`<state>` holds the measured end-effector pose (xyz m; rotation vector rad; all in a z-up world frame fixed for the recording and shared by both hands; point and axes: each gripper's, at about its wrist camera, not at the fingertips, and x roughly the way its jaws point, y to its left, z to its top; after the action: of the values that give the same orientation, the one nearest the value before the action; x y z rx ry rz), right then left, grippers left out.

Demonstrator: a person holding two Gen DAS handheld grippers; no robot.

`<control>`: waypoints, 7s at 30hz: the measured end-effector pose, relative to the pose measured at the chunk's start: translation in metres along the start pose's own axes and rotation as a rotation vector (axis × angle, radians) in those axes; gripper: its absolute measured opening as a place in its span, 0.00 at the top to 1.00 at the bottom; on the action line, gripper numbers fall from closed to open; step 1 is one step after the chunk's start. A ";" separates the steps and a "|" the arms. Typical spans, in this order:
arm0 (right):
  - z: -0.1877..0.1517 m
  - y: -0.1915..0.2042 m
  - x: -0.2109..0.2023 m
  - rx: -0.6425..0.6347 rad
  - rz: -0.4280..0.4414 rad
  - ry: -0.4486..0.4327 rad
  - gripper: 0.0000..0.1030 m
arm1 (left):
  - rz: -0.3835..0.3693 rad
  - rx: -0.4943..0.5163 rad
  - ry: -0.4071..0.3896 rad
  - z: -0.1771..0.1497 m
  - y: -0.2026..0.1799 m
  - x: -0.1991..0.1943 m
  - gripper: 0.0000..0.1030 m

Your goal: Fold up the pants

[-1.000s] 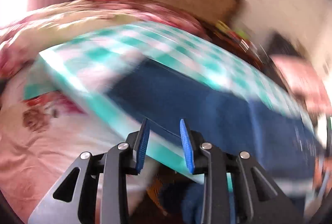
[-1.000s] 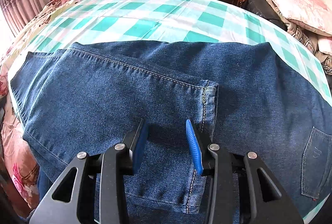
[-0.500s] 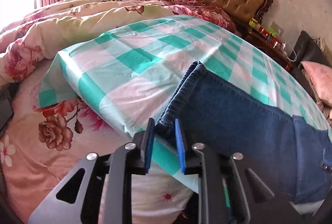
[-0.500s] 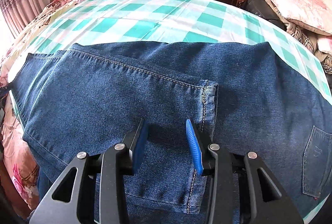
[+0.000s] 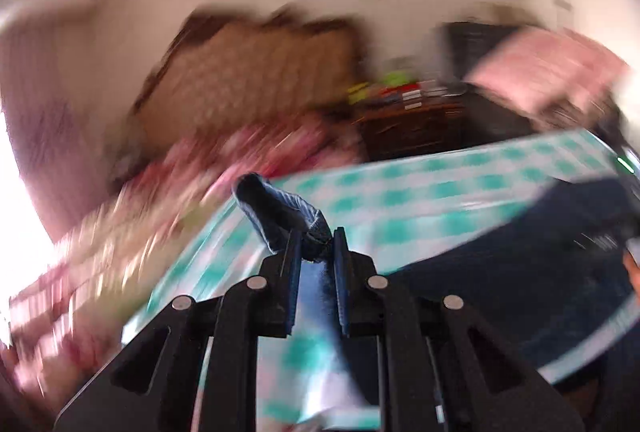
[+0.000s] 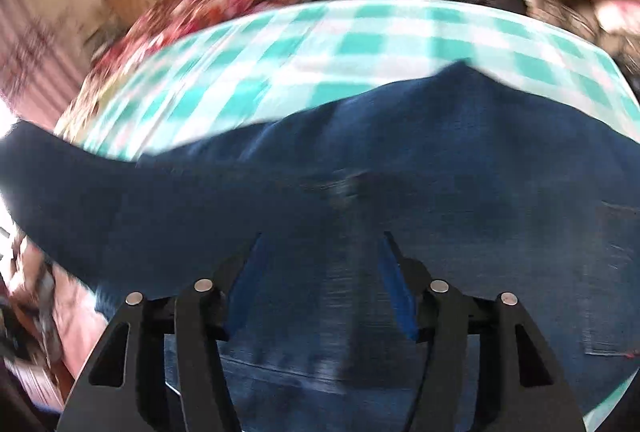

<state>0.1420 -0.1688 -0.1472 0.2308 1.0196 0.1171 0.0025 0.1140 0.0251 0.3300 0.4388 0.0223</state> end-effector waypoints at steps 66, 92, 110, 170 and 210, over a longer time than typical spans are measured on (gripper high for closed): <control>-0.033 0.063 0.030 -0.372 -0.066 0.055 0.86 | 0.141 0.535 0.142 -0.182 -0.089 0.079 0.54; -0.067 0.024 0.002 -0.229 -0.044 -0.017 0.40 | -0.393 -0.132 0.470 -0.040 -0.120 0.245 0.90; -0.072 0.026 0.003 -0.215 -0.063 -0.040 0.39 | -0.669 0.012 0.415 -0.013 -0.218 0.213 0.89; 0.039 -0.017 0.034 -0.104 0.086 0.014 0.74 | -0.480 0.313 0.066 -0.073 -0.267 0.038 0.53; -0.022 0.049 0.050 -0.151 -0.198 -0.021 0.12 | -0.292 -0.266 0.494 -0.061 -0.056 0.246 0.92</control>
<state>0.1497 -0.1085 -0.1875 -0.0070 1.0024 0.0117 0.1972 0.1023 -0.1463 -0.0099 0.9606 -0.1244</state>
